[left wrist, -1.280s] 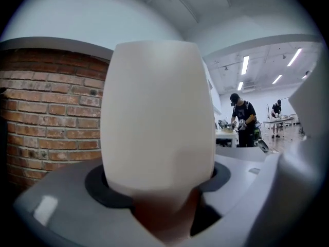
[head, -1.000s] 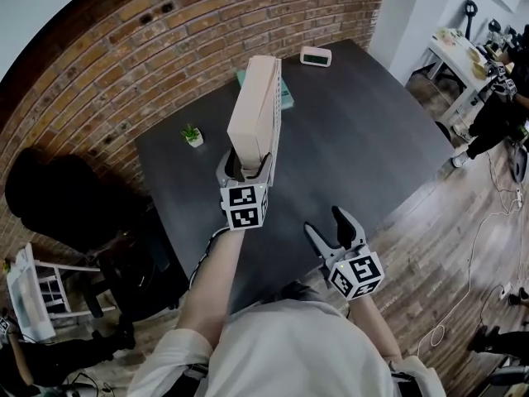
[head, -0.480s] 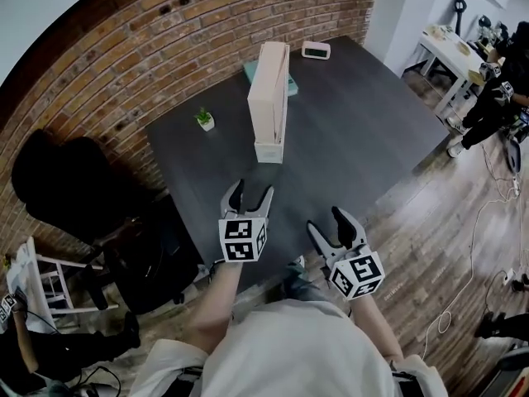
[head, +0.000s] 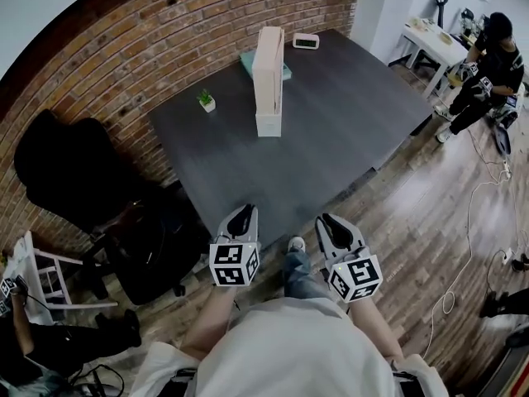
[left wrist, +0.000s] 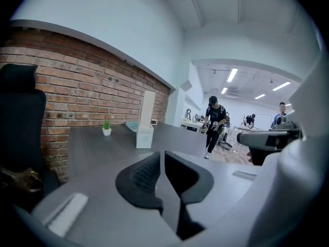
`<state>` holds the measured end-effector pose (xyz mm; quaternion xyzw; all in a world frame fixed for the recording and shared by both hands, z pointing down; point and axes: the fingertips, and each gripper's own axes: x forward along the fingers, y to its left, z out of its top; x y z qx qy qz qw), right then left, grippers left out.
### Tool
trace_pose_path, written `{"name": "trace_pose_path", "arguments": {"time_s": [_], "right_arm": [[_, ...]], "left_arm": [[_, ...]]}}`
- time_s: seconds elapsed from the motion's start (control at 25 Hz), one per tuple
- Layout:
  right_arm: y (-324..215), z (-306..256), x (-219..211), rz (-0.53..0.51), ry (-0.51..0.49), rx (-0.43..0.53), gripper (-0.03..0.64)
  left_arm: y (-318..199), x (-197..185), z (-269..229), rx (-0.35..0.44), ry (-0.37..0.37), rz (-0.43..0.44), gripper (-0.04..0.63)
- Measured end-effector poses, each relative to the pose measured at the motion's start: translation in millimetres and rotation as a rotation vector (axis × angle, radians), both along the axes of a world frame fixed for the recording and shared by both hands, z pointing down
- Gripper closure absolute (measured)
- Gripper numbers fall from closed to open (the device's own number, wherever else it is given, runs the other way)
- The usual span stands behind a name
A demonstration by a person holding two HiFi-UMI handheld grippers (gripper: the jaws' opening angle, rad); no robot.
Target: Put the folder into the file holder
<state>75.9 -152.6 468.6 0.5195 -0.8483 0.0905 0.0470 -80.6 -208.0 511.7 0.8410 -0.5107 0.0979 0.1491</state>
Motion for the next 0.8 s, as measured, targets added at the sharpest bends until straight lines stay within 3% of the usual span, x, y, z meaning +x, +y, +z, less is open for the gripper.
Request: {"name": "trace_pose_path", "arguments": {"time_s": [0.4, 0.8], "right_arm": [[89.8, 6.6, -23.7, 0.028, 0.010, -0.024, 0.614], [119.8, -5.5, -28.0, 0.059, 0.051, 0.023, 0.615]], "left_arm": [[98.8, -24.4, -18.9, 0.023, 0.047, 0.068, 0.584], [128.9, -32.6, -25.4, 0.009, 0.118, 0.072, 0.585]]}}
